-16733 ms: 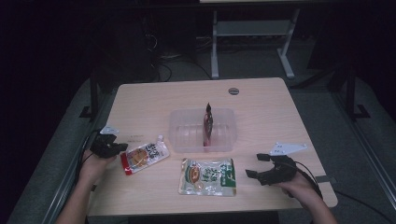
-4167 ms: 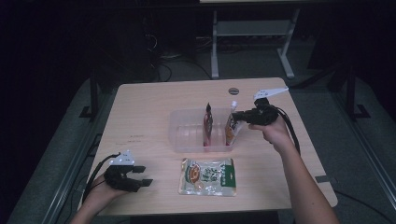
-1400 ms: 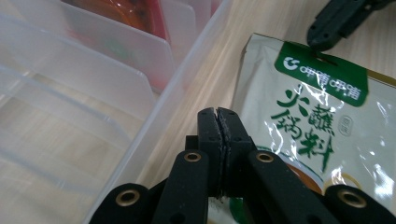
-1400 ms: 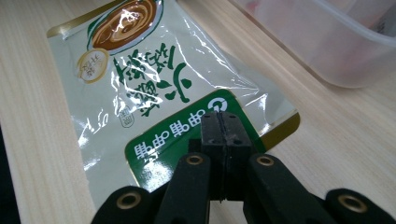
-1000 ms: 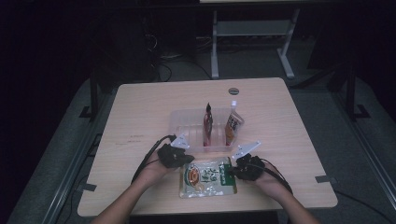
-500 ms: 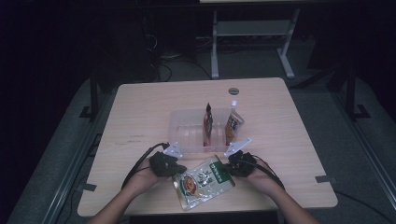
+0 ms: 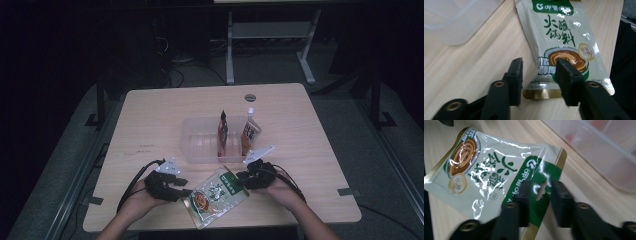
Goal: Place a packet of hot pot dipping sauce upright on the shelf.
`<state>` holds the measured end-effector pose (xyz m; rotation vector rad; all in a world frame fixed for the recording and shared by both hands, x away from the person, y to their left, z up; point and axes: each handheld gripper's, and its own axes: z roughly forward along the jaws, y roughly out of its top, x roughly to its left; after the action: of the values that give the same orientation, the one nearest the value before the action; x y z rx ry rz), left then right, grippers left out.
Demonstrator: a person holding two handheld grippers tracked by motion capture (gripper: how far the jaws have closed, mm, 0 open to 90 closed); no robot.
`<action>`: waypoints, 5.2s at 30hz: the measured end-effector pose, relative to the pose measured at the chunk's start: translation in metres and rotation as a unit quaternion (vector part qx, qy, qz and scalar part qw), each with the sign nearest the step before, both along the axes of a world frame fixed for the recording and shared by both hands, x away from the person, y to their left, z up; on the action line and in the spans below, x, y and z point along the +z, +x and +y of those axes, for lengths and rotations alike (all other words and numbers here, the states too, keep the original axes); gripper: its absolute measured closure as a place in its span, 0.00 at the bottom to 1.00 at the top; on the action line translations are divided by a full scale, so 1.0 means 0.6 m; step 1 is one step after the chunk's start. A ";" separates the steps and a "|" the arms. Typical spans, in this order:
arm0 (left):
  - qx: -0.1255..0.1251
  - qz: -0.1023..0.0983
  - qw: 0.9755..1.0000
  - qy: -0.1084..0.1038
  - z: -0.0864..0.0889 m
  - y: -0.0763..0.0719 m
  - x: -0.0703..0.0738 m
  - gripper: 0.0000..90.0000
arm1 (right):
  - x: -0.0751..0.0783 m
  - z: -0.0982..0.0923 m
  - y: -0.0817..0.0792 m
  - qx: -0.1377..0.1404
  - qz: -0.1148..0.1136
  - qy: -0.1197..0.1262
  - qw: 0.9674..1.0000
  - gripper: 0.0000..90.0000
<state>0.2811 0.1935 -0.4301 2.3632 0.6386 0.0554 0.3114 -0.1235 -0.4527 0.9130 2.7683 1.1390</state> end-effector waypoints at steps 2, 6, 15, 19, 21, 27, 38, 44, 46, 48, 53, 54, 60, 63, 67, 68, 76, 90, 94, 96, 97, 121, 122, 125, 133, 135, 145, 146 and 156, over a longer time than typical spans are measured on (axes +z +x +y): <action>-0.001 -0.002 1.000 0.002 -0.009 0.001 -0.008 0.54 | 0.002 -0.003 -0.005 -0.001 0.004 0.000 1.000 0.60; -0.007 0.002 1.000 0.016 -0.026 0.003 -0.020 0.49 | 0.008 -0.017 -0.019 0.000 0.008 0.000 1.000 0.53; -0.009 0.008 1.000 0.016 -0.038 0.004 -0.027 0.48 | 0.011 -0.058 -0.043 -0.028 -0.006 0.018 0.999 0.49; -0.010 0.019 1.000 0.010 -0.041 0.001 -0.032 0.48 | 0.017 -0.069 -0.045 -0.050 -0.015 0.022 0.998 0.46; -0.014 0.026 1.000 0.010 -0.045 0.000 -0.035 0.48 | 0.020 -0.071 -0.042 -0.059 -0.020 0.026 0.998 0.44; -0.022 0.024 0.999 0.022 -0.058 -0.005 -0.039 0.48 | 0.021 -0.065 -0.043 -0.064 -0.026 0.015 0.997 0.40; -0.012 0.000 0.999 0.040 -0.062 -0.006 -0.037 0.72 | 0.015 -0.062 -0.036 -0.062 -0.029 0.008 0.998 0.39; -0.016 0.003 0.999 0.031 -0.064 -0.006 -0.039 0.90 | 0.015 -0.058 -0.037 -0.057 -0.029 0.002 0.998 0.40; -0.018 0.005 0.999 0.030 -0.064 -0.004 -0.040 0.93 | 0.016 -0.057 -0.038 -0.057 -0.025 0.001 0.998 0.40; -0.017 0.007 0.999 0.028 -0.064 -0.003 -0.040 0.94 | 0.016 -0.057 -0.037 -0.057 -0.025 0.001 0.998 0.40; -0.021 0.033 0.999 -0.007 -0.054 0.005 -0.039 1.00 | 0.013 -0.057 -0.035 -0.055 -0.012 0.010 0.998 0.42; -0.021 0.037 0.999 -0.016 -0.052 0.008 -0.038 1.00 | 0.013 -0.058 -0.034 -0.050 -0.011 0.013 0.999 0.44; -0.029 0.050 0.996 -0.067 -0.031 0.014 -0.023 1.00 | 0.016 -0.063 -0.033 -0.051 -0.007 0.027 0.998 0.43; -0.036 0.042 0.995 -0.088 -0.020 0.012 -0.011 1.00 | 0.019 -0.063 -0.033 -0.046 0.004 0.045 0.998 0.37; -0.051 0.029 0.992 -0.110 -0.010 0.007 0.002 1.00 | 0.022 -0.056 -0.034 -0.029 0.012 0.058 0.998 0.31; -0.056 0.027 0.992 -0.114 -0.009 0.007 0.004 1.00 | 0.022 -0.053 -0.034 -0.020 0.014 0.064 0.998 0.27; -0.080 0.022 0.988 -0.127 -0.009 0.001 0.017 1.00 | 0.029 -0.034 -0.024 0.026 0.028 0.104 0.994 0.23; -0.100 0.004 0.984 -0.149 -0.013 -0.008 0.034 1.00 | 0.021 -0.014 -0.007 0.077 0.064 0.148 0.984 0.36; -0.099 0.001 0.984 -0.150 -0.013 -0.007 0.036 1.00 | 0.018 -0.012 -0.007 0.088 0.072 0.150 0.982 0.41; -0.098 0.002 0.984 -0.148 -0.012 -0.007 0.035 1.00 | 0.019 -0.012 -0.008 0.086 0.073 0.150 0.982 0.42; -0.094 0.002 0.985 -0.145 -0.011 -0.006 0.034 1.00 | 0.019 -0.013 -0.008 0.087 0.074 0.150 0.982 0.47; -0.074 -0.026 0.987 -0.139 0.007 0.012 0.028 1.00 | 0.038 -0.019 -0.019 0.115 0.044 0.179 0.976 0.96; -0.073 -0.028 0.987 -0.137 0.006 0.012 0.028 1.00 | 0.039 -0.018 -0.019 0.119 0.040 0.177 0.976 0.97; -0.071 -0.032 0.987 -0.138 0.007 0.015 0.027 1.00 | 0.041 -0.017 -0.020 0.123 0.035 0.173 0.977 0.99; -0.063 -0.040 0.987 -0.142 0.007 0.020 0.026 0.99 | 0.047 -0.018 -0.023 0.122 0.022 0.190 0.974 1.00; -0.063 -0.042 0.987 -0.139 0.006 0.020 0.026 0.99 | 0.047 -0.018 -0.024 0.120 0.022 0.189 0.974 1.00; -0.048 -0.033 0.985 -0.161 0.011 0.025 0.026 0.85 | 0.061 -0.017 -0.029 0.127 0.022 0.213 0.969 1.00; -0.043 -0.035 0.985 -0.162 0.011 0.025 0.027 0.83 | 0.062 -0.017 -0.028 0.130 0.019 0.218 0.967 1.00; -0.011 -0.048 0.989 -0.139 0.024 0.016 0.028 0.46 | 0.081 -0.009 -0.037 0.147 0.013 0.247 0.958 1.00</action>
<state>0.2909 0.2078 -0.4133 2.0858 0.5365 0.0651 0.2892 -0.1286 -0.4043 0.5360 2.7484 1.9376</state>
